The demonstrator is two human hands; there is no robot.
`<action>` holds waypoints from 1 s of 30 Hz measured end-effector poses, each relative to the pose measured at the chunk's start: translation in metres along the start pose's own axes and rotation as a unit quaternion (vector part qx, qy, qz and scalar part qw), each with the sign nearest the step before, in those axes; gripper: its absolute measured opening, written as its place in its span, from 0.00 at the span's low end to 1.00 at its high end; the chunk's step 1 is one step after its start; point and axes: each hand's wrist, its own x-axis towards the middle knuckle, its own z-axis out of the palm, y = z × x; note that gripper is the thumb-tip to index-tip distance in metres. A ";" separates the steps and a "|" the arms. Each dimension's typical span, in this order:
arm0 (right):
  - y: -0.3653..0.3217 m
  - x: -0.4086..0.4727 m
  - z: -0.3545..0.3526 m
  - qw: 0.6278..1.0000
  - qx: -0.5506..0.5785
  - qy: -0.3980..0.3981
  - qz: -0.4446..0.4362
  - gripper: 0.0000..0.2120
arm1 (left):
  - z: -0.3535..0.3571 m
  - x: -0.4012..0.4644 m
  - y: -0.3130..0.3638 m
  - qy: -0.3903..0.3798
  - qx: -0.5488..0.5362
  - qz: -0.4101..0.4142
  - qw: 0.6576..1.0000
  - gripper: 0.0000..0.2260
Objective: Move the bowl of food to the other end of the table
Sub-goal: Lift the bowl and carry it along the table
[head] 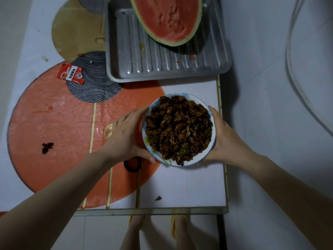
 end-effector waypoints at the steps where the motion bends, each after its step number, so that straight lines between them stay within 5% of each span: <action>1: 0.000 -0.001 0.002 1.000 0.013 0.002 0.000 0.68 | -0.001 0.000 0.001 -0.001 -0.018 -0.002 1.000 0.63; 18: -0.039 -0.052 -0.026 0.989 0.138 -0.018 -0.041 0.61 | -0.032 -0.049 0.041 0.008 -0.161 0.024 0.987 0.57; 30: -0.182 -0.120 -0.156 0.983 0.131 -0.015 -0.129 0.64 | -0.186 -0.130 0.157 0.082 -0.215 0.045 0.972 0.52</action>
